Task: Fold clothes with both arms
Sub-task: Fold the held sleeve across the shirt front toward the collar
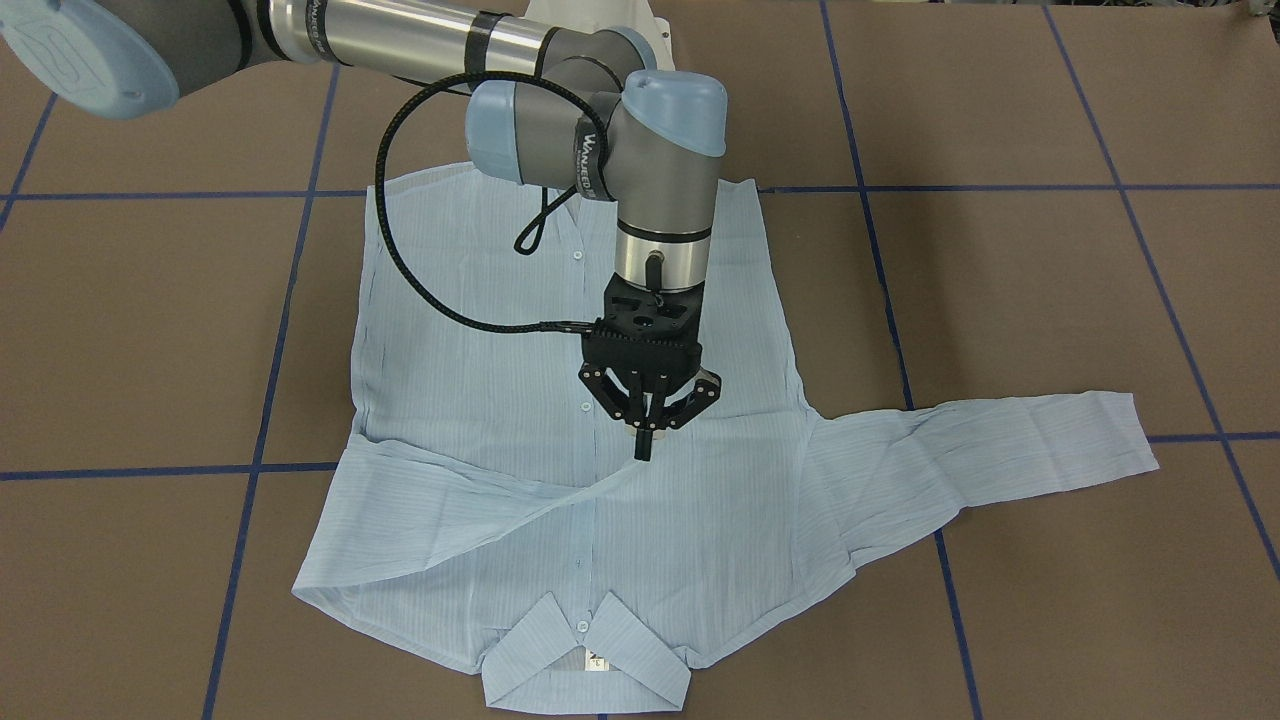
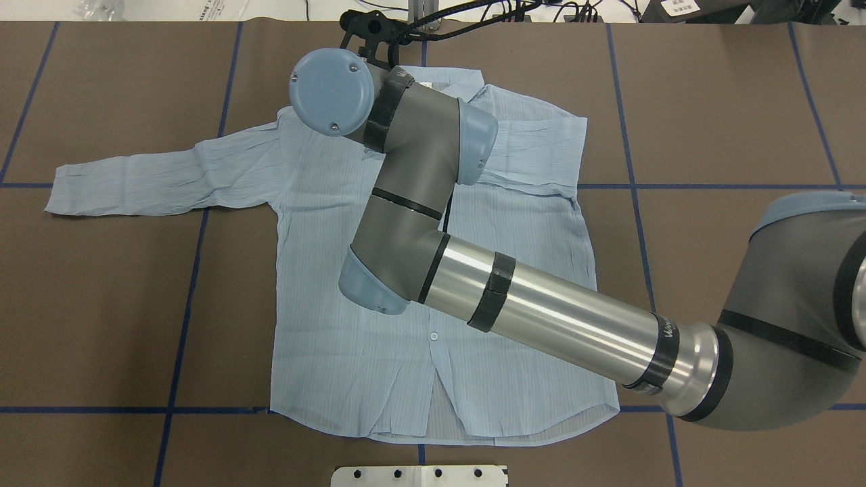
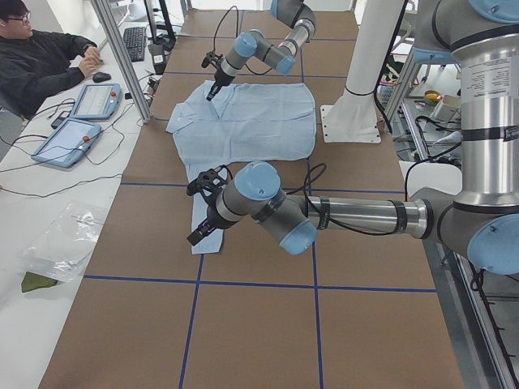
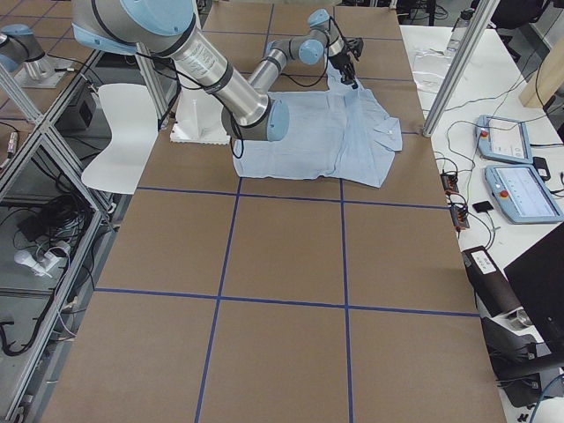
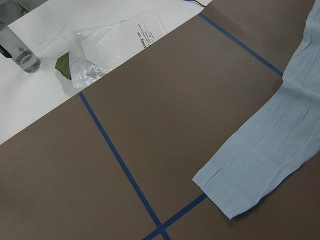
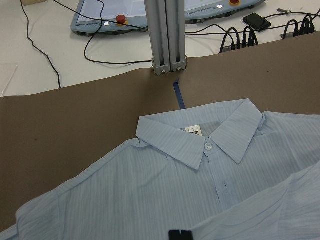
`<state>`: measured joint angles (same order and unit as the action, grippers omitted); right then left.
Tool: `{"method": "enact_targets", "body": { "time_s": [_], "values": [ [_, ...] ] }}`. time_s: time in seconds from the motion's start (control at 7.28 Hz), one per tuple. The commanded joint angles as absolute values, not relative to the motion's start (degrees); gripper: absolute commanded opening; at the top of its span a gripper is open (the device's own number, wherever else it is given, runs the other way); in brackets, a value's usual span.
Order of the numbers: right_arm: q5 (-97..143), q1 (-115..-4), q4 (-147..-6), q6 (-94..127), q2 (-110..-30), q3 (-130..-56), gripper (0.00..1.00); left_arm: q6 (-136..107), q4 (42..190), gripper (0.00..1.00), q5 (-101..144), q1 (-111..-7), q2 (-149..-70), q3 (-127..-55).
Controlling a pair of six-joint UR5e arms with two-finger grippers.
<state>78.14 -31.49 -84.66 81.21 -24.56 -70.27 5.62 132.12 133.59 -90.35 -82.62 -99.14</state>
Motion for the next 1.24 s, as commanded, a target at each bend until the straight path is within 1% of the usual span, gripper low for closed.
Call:
{"method": "enact_targets", "body": {
  "time_s": [0.0, 0.27, 0.55, 0.69, 1.1],
  "values": [
    [78.3, -29.5, -84.8, 81.2, -23.1, -69.9, 0.00, 5.6, 132.1, 1.00, 133.6, -90.4, -82.6, -99.1],
    [78.3, -29.3, -84.6, 80.6, -23.3, -65.4, 0.00, 5.6, 132.2, 1.00, 133.6, -90.4, -82.5, -98.9],
    [78.1, -29.4, -84.6, 80.2, -21.5, -62.6, 0.46, 5.6, 132.2, 1.00, 133.6, -90.4, -82.4, -98.9],
    [78.2, -29.5, -84.5, 80.9, -19.4, -60.6, 0.64, 5.6, 132.2, 1.00, 133.6, -90.4, -82.4, -99.1],
    [78.5, -30.2, -84.5, 81.5, -17.9, -60.5, 0.97, 5.6, 132.2, 1.00, 133.6, -90.4, -82.4, -99.0]
  ]
}}
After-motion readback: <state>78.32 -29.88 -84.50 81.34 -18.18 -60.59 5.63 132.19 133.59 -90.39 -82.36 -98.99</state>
